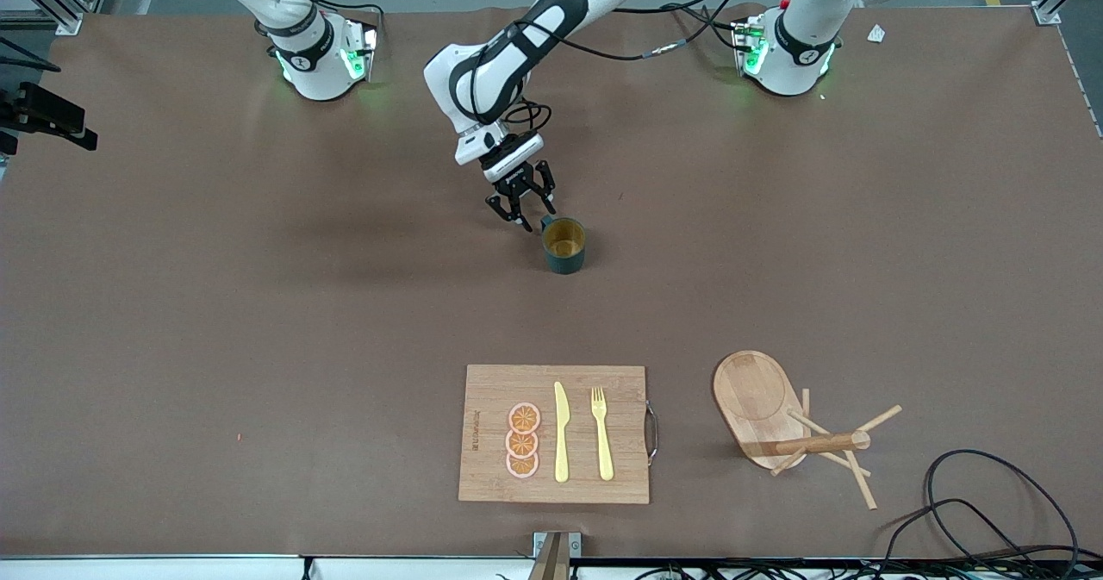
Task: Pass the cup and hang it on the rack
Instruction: 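Lower the left gripper and grasp the mug by its handle, then lift the mug with the left gripper and carry it toward the wooden rack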
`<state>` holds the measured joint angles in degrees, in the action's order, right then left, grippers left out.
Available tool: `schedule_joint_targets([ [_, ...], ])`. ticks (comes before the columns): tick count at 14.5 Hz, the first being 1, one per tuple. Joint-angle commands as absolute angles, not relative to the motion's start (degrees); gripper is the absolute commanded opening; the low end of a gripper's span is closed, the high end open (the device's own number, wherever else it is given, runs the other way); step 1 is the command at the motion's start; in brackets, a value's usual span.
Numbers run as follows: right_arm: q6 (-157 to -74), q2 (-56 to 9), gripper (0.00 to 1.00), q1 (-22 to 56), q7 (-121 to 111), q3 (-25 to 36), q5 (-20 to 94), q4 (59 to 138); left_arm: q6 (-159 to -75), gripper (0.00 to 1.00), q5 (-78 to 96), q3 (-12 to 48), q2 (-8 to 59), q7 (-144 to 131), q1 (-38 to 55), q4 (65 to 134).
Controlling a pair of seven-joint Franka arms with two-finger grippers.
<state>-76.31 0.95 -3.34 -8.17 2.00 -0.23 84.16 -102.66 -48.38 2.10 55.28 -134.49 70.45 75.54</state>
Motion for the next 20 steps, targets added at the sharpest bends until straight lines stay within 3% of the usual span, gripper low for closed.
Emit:
schedule_joint_targets([
  [1,-77.33,4.73,1.00,-3.61,-8.26,1.32,0.79,89.35,-102.04,0.60,-50.01,1.23,56.07,-135.00,71.19,74.18],
  [3,-80.59,7.99,1.00,-2.99,-7.21,1.06,0.88,93.51,-101.87,0.59,-50.89,1.23,56.16,-135.00,71.19,74.44],
  [13,-80.51,7.56,1.00,-2.37,-5.27,0.62,0.88,92.46,-99.50,0.51,-52.65,1.23,56.78,-135.09,71.19,74.79],
  [16,-80.33,7.56,1.00,-2.46,-5.19,0.62,0.88,92.37,-99.05,0.39,-52.38,1.32,56.78,-135.26,71.19,74.88],
  [20,-80.33,7.56,1.00,-2.55,-5.01,0.70,1.14,92.29,-98.79,0.31,-52.29,1.32,56.78,-136.23,71.19,74.88],
])
